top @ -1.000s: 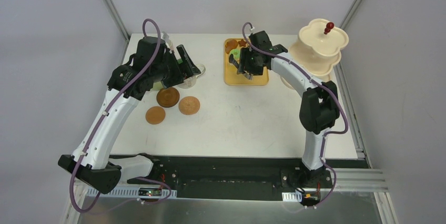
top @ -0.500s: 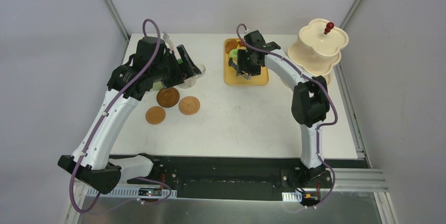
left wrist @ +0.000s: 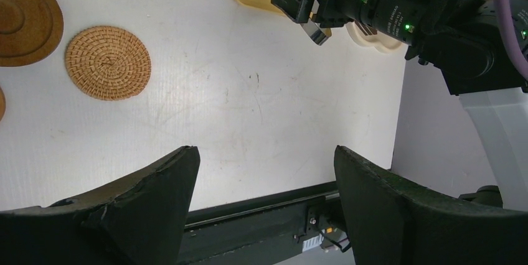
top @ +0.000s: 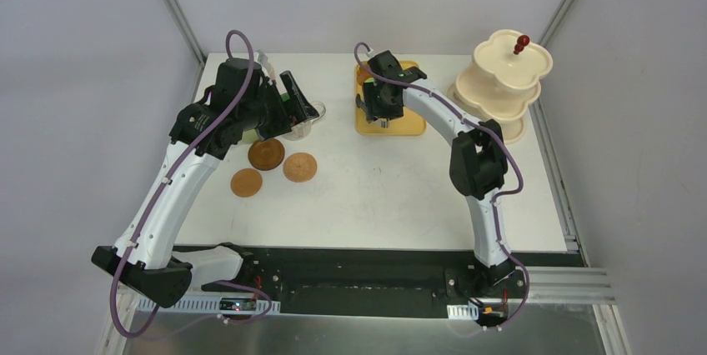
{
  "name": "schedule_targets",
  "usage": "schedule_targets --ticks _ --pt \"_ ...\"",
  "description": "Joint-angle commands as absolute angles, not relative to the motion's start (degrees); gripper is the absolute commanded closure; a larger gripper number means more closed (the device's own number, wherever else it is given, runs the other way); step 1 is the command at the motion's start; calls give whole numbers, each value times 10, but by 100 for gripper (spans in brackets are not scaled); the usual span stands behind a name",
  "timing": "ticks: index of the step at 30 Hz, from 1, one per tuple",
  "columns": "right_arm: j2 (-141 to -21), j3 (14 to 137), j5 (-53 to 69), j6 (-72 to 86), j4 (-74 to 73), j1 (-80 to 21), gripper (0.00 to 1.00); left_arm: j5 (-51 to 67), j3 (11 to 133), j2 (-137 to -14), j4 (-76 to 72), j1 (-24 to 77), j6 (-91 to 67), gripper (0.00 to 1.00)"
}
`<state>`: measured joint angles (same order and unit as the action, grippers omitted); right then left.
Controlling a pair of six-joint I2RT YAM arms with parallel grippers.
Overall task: Serve the afternoon tea
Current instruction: Pick up the desert from the tray.
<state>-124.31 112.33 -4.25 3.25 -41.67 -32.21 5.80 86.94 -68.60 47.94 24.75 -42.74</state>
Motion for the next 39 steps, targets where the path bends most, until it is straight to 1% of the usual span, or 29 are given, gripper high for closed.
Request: schedule_targets --ticks 1,4,7,11,16,23,28,33,39 --pt "-1258 1165 -65 16 -436 -328 43 64 868 -671 483 246 -433 18" --pt "-1270 1179 -76 17 -440 -331 44 63 868 -671 484 246 -434 18" --pt "-1277 1190 -96 18 -449 -335 48 64 869 -670 487 246 -433 18" --pt "-1273 1188 -102 16 -450 -338 57 63 869 -670 489 246 -432 18" --pt "-1262 1187 -106 22 -452 -338 64 63 872 -671 488 246 -431 18" --pt "-1227 1180 -108 40 -451 -336 70 67 871 -674 487 246 -430 19" --pt "-1176 1131 -85 63 -431 -322 73 69 870 -673 488 246 -430 19" --pt "-1118 1071 -51 90 -418 -303 73 75 870 -672 487 245 -428 19" --pt "-1015 971 -59 98 -413 -292 74 95 868 -673 484 245 -422 19"
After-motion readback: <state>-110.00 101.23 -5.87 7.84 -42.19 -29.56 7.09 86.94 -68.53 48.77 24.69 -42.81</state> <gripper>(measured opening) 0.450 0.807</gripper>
